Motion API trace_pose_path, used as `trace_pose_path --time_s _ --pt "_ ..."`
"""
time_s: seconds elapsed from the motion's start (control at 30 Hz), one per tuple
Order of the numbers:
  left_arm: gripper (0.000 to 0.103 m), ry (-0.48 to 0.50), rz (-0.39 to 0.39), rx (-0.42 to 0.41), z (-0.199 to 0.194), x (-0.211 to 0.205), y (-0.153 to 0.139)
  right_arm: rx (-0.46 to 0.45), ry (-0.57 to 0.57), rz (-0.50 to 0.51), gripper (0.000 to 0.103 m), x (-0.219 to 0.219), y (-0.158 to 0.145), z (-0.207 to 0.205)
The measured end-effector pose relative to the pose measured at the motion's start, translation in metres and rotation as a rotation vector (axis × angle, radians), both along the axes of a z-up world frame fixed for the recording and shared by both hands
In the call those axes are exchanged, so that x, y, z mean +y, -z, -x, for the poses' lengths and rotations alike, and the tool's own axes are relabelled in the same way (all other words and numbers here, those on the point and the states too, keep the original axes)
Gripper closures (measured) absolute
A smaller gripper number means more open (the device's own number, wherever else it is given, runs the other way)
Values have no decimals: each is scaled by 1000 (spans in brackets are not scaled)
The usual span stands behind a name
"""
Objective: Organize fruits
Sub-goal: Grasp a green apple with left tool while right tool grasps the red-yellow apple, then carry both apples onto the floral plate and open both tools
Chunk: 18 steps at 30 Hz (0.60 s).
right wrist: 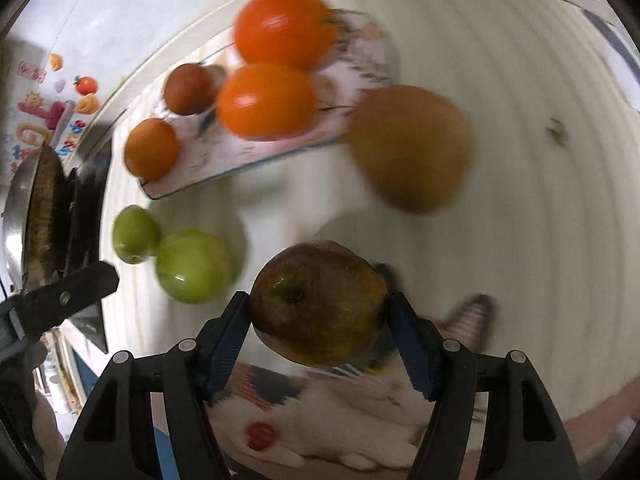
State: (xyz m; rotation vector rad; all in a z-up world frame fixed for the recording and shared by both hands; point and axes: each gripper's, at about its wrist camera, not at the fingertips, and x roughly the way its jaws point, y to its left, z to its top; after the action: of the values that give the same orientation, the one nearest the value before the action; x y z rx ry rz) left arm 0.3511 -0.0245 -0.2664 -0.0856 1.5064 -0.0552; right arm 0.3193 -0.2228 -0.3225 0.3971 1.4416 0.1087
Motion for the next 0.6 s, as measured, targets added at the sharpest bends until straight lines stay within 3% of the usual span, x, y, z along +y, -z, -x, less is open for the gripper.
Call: trace_pose_path --time_s 0.13,0.23,0.27,0.3,0.6 --pt "10 73 -13 32 -8 -26 22 16 7 49 31 -16 3 7" --pt "40 130 -50 32 -11 -42 35 15 17 42 31 -21 5 10" --pt "43 139 -68 34 -11 -46 38 13 18 44 31 -20 5 10" --pt "45 149 -92 30 -12 -48 43 9 16 49 31 -18 5 10" --pt "45 118 -72 1 0 -38 38 16 35 32 31 -25 5 8"
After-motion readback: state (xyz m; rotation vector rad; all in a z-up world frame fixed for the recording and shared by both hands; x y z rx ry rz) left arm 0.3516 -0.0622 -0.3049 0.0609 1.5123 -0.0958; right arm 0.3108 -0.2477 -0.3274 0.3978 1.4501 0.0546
